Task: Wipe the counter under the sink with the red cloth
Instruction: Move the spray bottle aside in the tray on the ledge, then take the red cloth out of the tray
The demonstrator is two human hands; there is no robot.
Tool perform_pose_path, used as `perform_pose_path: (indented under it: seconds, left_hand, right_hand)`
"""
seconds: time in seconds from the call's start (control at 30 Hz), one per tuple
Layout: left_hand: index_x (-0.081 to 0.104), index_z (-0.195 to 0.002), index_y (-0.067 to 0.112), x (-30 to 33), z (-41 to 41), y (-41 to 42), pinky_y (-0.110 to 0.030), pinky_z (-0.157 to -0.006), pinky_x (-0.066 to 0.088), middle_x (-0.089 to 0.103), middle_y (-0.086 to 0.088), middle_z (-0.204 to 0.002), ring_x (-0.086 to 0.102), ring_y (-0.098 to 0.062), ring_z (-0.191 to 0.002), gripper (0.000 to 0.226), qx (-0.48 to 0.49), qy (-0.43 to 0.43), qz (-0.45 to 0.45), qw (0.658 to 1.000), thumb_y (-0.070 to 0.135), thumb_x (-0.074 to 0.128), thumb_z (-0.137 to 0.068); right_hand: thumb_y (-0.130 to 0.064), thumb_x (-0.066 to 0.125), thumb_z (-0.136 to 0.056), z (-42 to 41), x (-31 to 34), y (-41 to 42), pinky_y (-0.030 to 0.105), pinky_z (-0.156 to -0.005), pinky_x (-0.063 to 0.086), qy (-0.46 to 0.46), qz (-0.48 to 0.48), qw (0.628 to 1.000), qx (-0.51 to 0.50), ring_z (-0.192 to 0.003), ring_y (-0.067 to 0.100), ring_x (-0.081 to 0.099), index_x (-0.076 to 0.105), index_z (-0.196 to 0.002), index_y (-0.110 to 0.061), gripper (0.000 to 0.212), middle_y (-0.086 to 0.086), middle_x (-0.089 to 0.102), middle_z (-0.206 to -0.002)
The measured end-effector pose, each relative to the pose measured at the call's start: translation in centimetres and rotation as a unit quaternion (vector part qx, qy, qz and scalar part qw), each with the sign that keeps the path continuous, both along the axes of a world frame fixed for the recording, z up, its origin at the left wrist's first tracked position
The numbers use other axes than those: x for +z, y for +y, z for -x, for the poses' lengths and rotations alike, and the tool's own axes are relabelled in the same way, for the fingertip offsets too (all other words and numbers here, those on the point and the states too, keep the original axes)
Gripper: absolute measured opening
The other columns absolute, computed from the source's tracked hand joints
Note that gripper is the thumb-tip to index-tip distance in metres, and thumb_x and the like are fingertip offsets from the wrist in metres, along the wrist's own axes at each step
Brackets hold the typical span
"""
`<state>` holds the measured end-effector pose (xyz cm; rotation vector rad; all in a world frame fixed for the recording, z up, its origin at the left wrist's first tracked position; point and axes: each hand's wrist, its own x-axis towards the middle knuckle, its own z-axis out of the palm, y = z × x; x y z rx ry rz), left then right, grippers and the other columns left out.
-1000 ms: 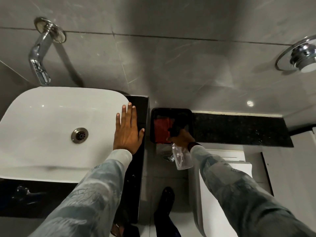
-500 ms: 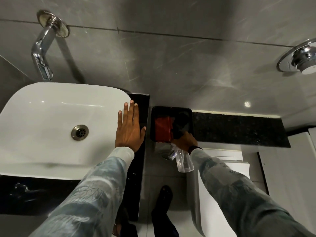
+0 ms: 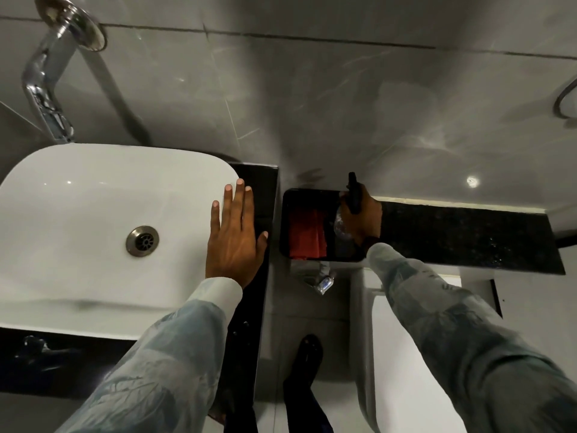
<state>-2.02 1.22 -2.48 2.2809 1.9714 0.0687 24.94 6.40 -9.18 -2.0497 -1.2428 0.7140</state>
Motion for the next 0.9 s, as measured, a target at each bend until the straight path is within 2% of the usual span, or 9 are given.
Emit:
perform_pose_path:
  seconds: [0.13, 0.33, 0.47, 0.57, 0.63, 0.7, 0.77, 0.83, 0.9]
  left_hand:
    - [-0.001, -0.164, 0.013, -0.2, 0.1, 0.0, -0.051, -0.131, 0.008, -0.007, -0.009, -0.174, -0.007, -0.03, -0.161, 0.079, -0.002, 0.001, -0.009, 1.0, 0.046, 0.036, -0.103]
    - [-0.001, -0.164, 0.01, 0.4, -0.2, -0.2, -0.051, -0.131, 0.006, -0.009, -0.011, -0.173, -0.008, -0.03, -0.161, 0.08, -0.007, 0.009, -0.009, 1.0, 0.043, 0.04, -0.103]
    - [-0.001, -0.163, 0.007, 1.1, -0.4, -0.5, -0.05, -0.131, 0.007, -0.009, -0.013, -0.173, -0.007, -0.03, -0.161, 0.081, -0.011, 0.033, -0.015, 0.999, 0.042, 0.04, -0.102]
    - [0.001, -0.163, 0.004, 1.9, -1.1, -1.1, -0.051, -0.131, 0.003, -0.005, -0.016, -0.173, -0.004, -0.032, -0.161, 0.081, -0.006, 0.088, -0.036, 0.995, 0.044, 0.036, -0.102]
    - [0.01, -0.161, 0.0, 2.4, -2.7, -1.1, -0.051, -0.13, 0.002, 0.004, -0.021, -0.172, 0.003, -0.037, -0.16, 0.076, -0.011, 0.113, -0.058, 0.992, 0.039, 0.034, -0.101]
    - [0.034, -0.153, -0.004, 2.2, -5.3, -1.2, -0.054, -0.126, 0.025, 0.033, -0.028, -0.162, 0.032, -0.045, -0.151, 0.063, -0.055, 0.068, -0.057, 0.995, 0.025, 0.046, -0.099]
    - [0.056, -0.136, 0.0, 1.1, -8.2, -1.3, -0.054, -0.099, 0.054, 0.059, -0.026, -0.137, 0.062, -0.046, -0.122, 0.042, -0.066, -0.037, -0.007, 0.997, 0.013, 0.056, -0.097]
    - [0.06, -0.126, 0.008, -0.4, -10.4, -1.0, -0.045, -0.087, 0.058, 0.065, -0.019, -0.124, 0.068, -0.037, -0.109, 0.027, 0.009, -0.102, 0.116, 0.988, 0.016, 0.048, -0.103]
    - [0.063, -0.12, 0.006, -2.5, -11.4, -0.2, -0.041, -0.089, 0.06, 0.068, -0.019, -0.12, 0.07, -0.035, -0.108, 0.026, 0.087, -0.129, 0.207, 0.966, 0.017, 0.046, -0.105]
  right_hand:
    - [-0.026, 0.068, -0.096, -0.8, -1.0, -0.8, 0.03, -0.073, 0.049, -0.007, 0.0, 1.0, 0.011, -0.094, 0.04, 0.074, 0.061, -0.134, -0.008, 0.043, 0.017, 0.079, -0.101]
    - [-0.034, 0.075, -0.09, -1.0, -0.5, -3.9, 0.051, -0.092, 0.06, 0.008, 0.08, 0.997, -0.008, -0.106, 0.038, 0.073, 0.059, -0.137, -0.009, 0.055, 0.016, 0.076, -0.115]
    - [-0.033, 0.081, -0.087, -0.8, 0.3, -5.6, 0.051, -0.106, 0.054, 0.028, 0.128, 0.991, -0.006, -0.13, 0.036, 0.062, 0.041, -0.154, -0.01, 0.082, 0.016, 0.064, -0.142]
    - [-0.029, 0.079, -0.088, -0.8, 0.4, -8.1, 0.051, -0.104, 0.054, 0.018, 0.152, 0.988, -0.033, -0.126, 0.038, 0.062, 0.055, -0.138, -0.003, 0.062, 0.019, 0.065, -0.135]
    - [-0.026, 0.073, -0.093, -0.4, 0.1, -9.6, 0.049, -0.094, 0.057, 0.012, 0.183, 0.983, -0.024, -0.113, 0.041, 0.068, 0.07, -0.113, 0.003, 0.036, 0.024, 0.072, -0.116]
    - [-0.025, 0.07, -0.095, 0.5, -0.1, -10.1, 0.042, -0.085, 0.055, 0.04, 0.216, 0.975, -0.025, -0.108, 0.041, 0.07, 0.078, -0.103, 0.0, 0.028, 0.024, 0.076, -0.108]
    - [-0.027, 0.071, -0.092, 1.6, -0.3, -9.6, 0.034, -0.081, 0.052, 0.066, 0.236, 0.968, -0.047, -0.111, 0.039, 0.07, 0.079, -0.107, -0.004, 0.028, 0.021, 0.077, -0.112]
    - [-0.024, 0.072, -0.089, 2.5, -1.1, -8.2, 0.036, -0.087, 0.056, 0.096, 0.232, 0.966, -0.063, -0.11, 0.038, 0.07, 0.08, -0.102, -0.005, 0.024, 0.019, 0.077, -0.11]
    - [-0.021, 0.071, -0.088, 3.2, -2.1, -6.8, 0.04, -0.09, 0.059, 0.124, 0.228, 0.962, -0.079, -0.107, 0.036, 0.071, 0.078, -0.098, -0.003, 0.021, 0.018, 0.077, -0.107]
